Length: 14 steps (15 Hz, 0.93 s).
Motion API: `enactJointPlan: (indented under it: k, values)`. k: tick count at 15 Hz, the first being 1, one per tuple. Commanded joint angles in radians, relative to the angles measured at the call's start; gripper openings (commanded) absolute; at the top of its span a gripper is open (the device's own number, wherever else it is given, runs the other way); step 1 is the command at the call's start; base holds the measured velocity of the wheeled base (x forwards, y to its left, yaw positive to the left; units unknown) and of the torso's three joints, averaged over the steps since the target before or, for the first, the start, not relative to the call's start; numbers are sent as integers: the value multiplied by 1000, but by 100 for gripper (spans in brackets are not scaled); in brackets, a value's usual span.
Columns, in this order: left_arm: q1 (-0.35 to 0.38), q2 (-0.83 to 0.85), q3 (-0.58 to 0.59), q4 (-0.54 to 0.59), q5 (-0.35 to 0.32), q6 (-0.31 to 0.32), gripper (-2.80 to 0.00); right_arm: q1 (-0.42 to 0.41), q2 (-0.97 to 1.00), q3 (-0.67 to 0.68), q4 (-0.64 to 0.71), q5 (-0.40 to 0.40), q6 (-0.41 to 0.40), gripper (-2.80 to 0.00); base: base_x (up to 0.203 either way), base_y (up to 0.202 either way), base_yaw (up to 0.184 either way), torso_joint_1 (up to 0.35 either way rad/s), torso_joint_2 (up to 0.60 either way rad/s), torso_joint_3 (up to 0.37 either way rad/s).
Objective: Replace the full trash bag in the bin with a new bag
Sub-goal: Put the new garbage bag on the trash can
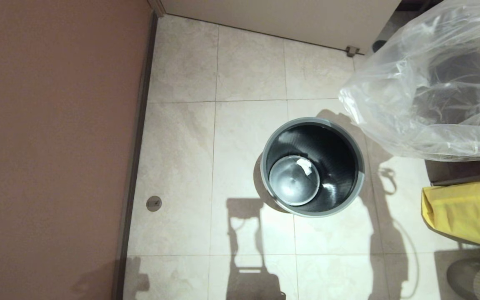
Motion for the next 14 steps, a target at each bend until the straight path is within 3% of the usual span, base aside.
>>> enactJointPlan:
  k: [1, 4, 8, 10, 14]
  values:
    - [0, 1, 0, 0, 0, -1, -280, 90, -8, -16, 21, 1, 67, -280, 0, 0, 0, 0, 0, 0]
    - [0, 1, 0, 0, 0, -1, -280, 244, -21, -17, 44, 59, 266, -280, 0, 0, 0, 0, 0, 0]
    - [0, 1, 0, 0, 0, -1, -280, 245, -47, -15, 2, 360, 468, -280, 0, 0, 0, 0, 0, 0]
    - [0, 1, 0, 0, 0, -1, -280, 233, -56, 1, -11, 477, 511, -280, 0, 0, 0, 0, 0, 0]
    - [0, 1, 0, 0, 0, -1, -280, 233, -65, 167, -114, 530, 520, -280, 0, 0, 0, 0, 0, 0]
